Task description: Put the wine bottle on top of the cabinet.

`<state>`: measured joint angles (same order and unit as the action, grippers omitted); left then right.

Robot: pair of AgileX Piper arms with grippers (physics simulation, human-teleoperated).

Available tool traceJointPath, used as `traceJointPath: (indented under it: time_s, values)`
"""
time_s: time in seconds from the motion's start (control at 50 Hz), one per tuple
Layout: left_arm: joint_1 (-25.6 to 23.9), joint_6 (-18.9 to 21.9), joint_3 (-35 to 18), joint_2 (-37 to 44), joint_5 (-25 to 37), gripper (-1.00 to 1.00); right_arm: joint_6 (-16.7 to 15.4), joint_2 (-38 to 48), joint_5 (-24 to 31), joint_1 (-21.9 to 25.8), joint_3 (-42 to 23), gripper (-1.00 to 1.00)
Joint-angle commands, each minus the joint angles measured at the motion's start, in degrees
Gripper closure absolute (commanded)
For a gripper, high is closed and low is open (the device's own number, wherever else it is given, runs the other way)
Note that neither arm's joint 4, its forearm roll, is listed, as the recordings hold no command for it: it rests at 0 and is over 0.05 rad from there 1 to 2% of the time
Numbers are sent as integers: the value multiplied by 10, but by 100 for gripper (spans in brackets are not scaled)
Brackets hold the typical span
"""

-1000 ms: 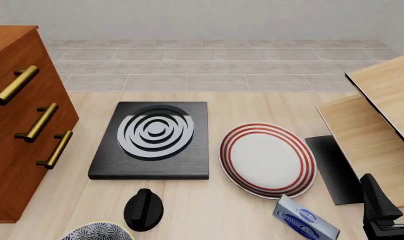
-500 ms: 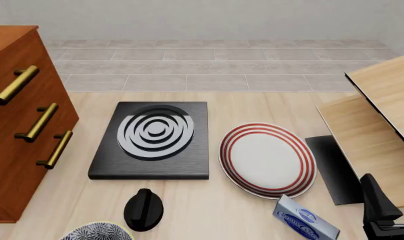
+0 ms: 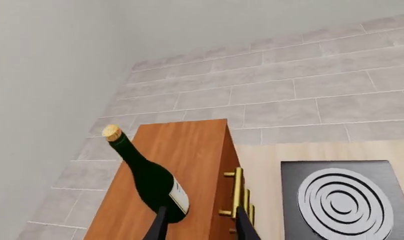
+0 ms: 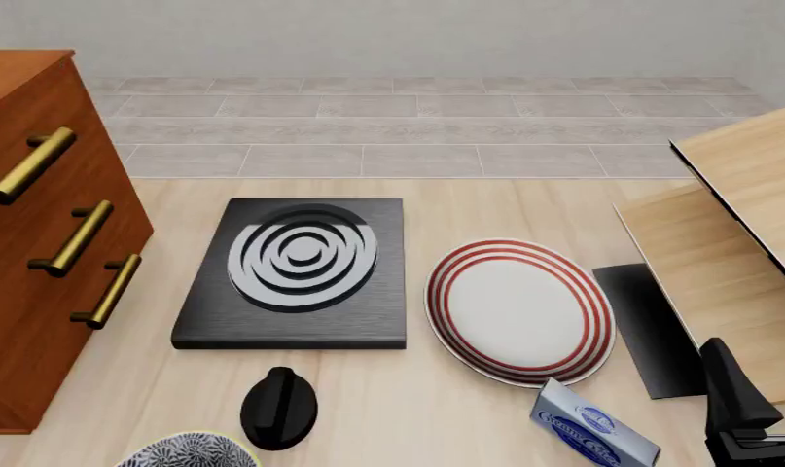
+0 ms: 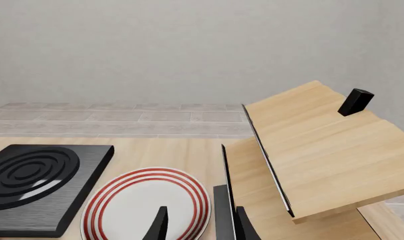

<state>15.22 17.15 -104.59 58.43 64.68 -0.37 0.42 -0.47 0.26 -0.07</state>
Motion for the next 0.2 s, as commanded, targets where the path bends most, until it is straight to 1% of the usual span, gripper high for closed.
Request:
traceJointPath:
  time_s: [0.02,0.06,0.08,0.1,0.16,0.2]
  values:
    - [-68,13,15,-91,52,-100,0,0,0,0,0,-100]
    - [-70,14,19,-96,52,-100,0,0,0,0,0,-100]
    - [-86,19,38,-117,52,-100,0,0,0,0,0,-100]
    - [-90,20,46,-124,52,-100,0,0,0,0,0,-100]
    - [-97,20,51,-134,52,-100,0,0,0,0,0,-100]
    - [-110,24,64,-153,52,-100,0,0,0,0,0,-100]
